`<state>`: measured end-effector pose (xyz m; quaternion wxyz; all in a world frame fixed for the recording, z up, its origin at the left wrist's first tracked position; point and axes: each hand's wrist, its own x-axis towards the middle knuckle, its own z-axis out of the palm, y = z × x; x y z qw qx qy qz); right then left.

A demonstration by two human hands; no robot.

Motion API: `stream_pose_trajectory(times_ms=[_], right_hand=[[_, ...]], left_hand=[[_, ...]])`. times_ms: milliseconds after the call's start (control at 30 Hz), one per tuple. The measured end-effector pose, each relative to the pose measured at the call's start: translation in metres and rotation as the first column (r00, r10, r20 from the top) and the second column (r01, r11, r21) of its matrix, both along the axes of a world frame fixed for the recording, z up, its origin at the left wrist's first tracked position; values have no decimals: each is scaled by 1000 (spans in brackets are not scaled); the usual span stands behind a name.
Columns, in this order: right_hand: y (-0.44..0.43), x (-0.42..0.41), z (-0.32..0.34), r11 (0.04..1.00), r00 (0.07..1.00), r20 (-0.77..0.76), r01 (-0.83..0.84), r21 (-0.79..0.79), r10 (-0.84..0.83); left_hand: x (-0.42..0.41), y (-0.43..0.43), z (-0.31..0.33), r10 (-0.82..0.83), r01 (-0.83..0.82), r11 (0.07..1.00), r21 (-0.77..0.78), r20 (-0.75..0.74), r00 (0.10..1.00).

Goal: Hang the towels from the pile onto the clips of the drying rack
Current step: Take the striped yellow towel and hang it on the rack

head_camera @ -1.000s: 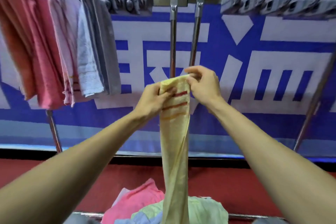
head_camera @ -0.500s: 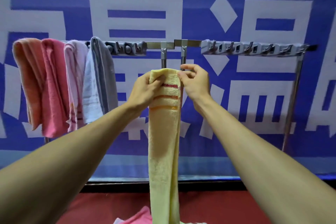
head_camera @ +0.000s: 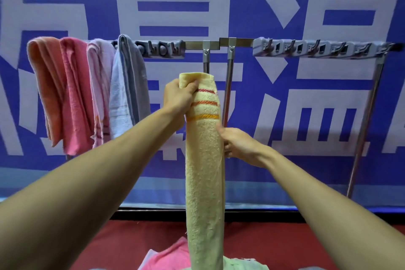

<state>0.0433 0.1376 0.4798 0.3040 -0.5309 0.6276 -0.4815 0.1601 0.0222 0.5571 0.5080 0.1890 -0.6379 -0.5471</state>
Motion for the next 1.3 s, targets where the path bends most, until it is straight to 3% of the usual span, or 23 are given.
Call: stream_pose_trajectory(times_ms=[200,300,367,500,600,700,800,900,967,1067,1167,1233,1300], right_hand=[[6,2,-24,992,970,-237,-28,123,56],[2,1,-29,992,964,-265,7,125,27],[-2,2,-27,997,970,-243,34,74,-15],[-15,7,-11,983,969,-187,139,-120,-160],[-30,13,6,950,969,-129,174,-259,-212],[-46,16,24,927,966,-150,149,-343,-211],[-59,12,34,895,928,-213,203,-398,-306],[-67,3,36,845,901,-134,324,-427,-413],[-69,-4,36,805,878,-50,413,-426,-477],[-67,-10,38,747,840,143,534,-396,-524],[-59,-15,44,751,831,271,555,-357,-486],[-52,-20,48,761,830,288,555,-336,-478],[-43,-29,52,763,819,153,572,-300,-554]], left_hand=[[5,-11,11,44,3,936,353,-123,991],[13,-18,9,115,-18,877,481,-172,978],[15,-34,-3,192,-57,828,557,-186,964],[11,-71,-42,209,24,725,689,-252,945],[0,-75,-89,89,86,710,699,-210,974],[-9,-68,-138,-194,136,734,666,14,981],[-6,-52,-148,-478,318,761,566,156,865],[0,-43,-138,-342,219,869,444,218,914],[3,-37,-131,-205,139,911,388,133,970],[8,-23,-118,-165,141,977,163,142,976],[7,-17,-105,-131,135,991,-10,179,975],[4,-18,-92,-150,161,985,-64,156,976],[2,-15,-74,-191,204,975,-92,133,972]])
